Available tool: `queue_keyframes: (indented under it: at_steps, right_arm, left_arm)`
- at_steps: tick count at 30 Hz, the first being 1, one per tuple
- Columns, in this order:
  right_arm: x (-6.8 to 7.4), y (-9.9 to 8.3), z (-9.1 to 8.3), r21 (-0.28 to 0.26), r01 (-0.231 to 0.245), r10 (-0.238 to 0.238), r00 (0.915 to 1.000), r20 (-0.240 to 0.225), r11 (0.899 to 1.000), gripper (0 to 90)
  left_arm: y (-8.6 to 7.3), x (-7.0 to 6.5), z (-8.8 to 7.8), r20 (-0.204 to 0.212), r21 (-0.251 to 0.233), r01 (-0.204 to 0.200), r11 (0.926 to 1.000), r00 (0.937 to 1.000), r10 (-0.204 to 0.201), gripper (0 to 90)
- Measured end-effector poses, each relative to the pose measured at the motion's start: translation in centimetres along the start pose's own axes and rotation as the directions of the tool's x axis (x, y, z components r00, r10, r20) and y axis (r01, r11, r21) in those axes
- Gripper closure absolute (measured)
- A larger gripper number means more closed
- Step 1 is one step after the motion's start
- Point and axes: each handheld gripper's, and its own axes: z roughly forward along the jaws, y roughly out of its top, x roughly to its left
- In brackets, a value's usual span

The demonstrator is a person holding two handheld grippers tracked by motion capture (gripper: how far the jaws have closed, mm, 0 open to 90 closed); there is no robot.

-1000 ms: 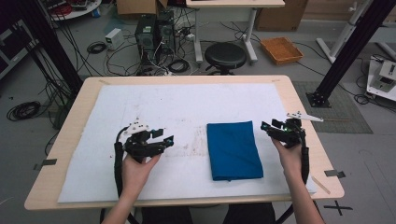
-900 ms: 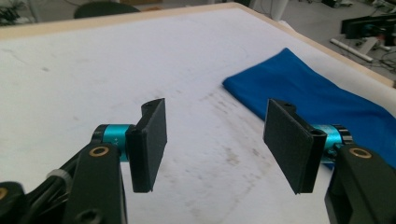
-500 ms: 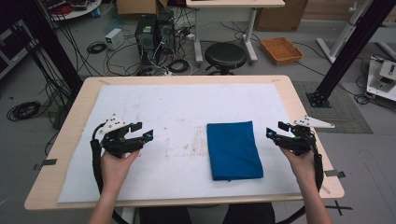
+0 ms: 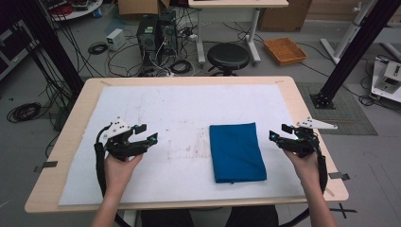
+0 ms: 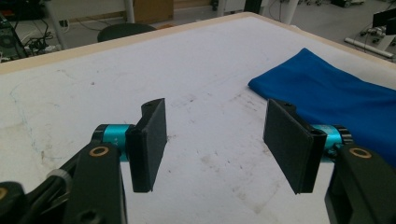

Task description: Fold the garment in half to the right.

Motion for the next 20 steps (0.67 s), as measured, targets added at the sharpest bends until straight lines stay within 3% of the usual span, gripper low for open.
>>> queue_keyframes:
  at_steps: [20]
  right_arm:
    - [-0.27, -0.06, 0.57, 0.005, -0.013, 0.014, 0.9999, -0.008, 1.0, 31.8]
  left_arm:
    - [0.03, 0.0, -0.25, -0.005, -0.003, 0.002, 1.0, 1.0, -0.002, 39.7]
